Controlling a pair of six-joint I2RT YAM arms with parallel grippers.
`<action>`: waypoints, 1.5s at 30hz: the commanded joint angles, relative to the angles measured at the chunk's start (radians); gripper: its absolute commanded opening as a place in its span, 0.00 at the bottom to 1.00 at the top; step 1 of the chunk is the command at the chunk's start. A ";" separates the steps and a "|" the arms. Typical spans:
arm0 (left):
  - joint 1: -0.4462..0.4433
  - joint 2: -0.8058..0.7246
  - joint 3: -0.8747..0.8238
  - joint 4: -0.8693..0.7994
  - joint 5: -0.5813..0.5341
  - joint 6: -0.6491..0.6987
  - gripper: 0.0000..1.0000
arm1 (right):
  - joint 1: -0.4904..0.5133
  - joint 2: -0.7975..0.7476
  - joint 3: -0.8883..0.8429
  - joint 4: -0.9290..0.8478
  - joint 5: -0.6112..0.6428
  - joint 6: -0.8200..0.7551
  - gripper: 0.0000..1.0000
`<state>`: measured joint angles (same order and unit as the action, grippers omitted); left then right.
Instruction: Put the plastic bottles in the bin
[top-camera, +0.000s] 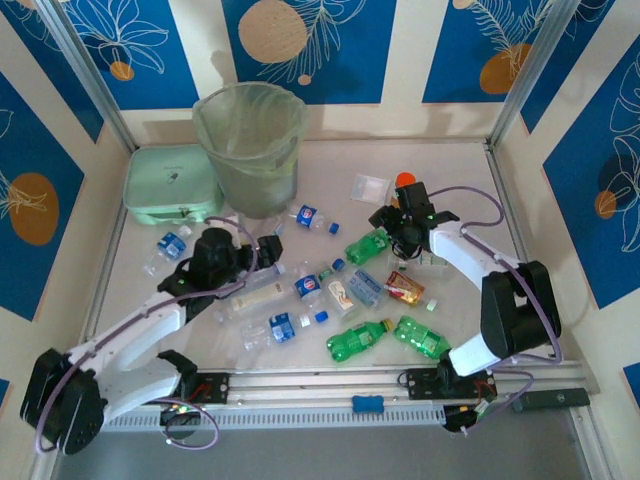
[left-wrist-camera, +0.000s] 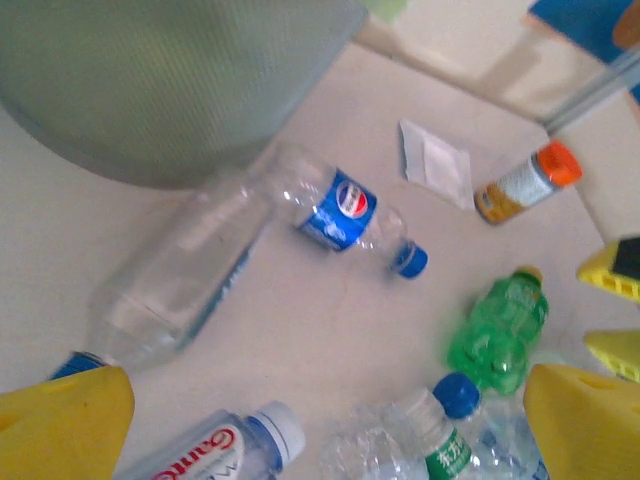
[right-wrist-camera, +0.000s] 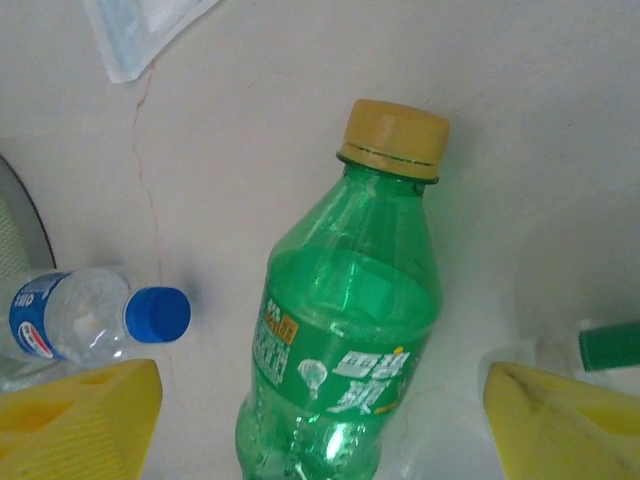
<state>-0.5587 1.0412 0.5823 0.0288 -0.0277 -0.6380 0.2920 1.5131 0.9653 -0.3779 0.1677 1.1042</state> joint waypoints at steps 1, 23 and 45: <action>-0.058 0.069 0.063 0.054 -0.005 0.023 1.00 | -0.009 0.037 0.018 0.037 -0.002 0.050 0.83; -0.200 0.247 0.190 0.030 -0.048 0.063 1.00 | -0.008 0.272 0.072 0.185 -0.078 0.056 0.64; -0.199 0.307 0.366 0.010 0.280 0.285 1.00 | -0.025 -0.082 0.128 0.061 -0.310 -0.404 0.47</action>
<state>-0.7513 1.3144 0.8925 0.0563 0.1482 -0.4263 0.2581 1.4723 1.0698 -0.2508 -0.0147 0.8139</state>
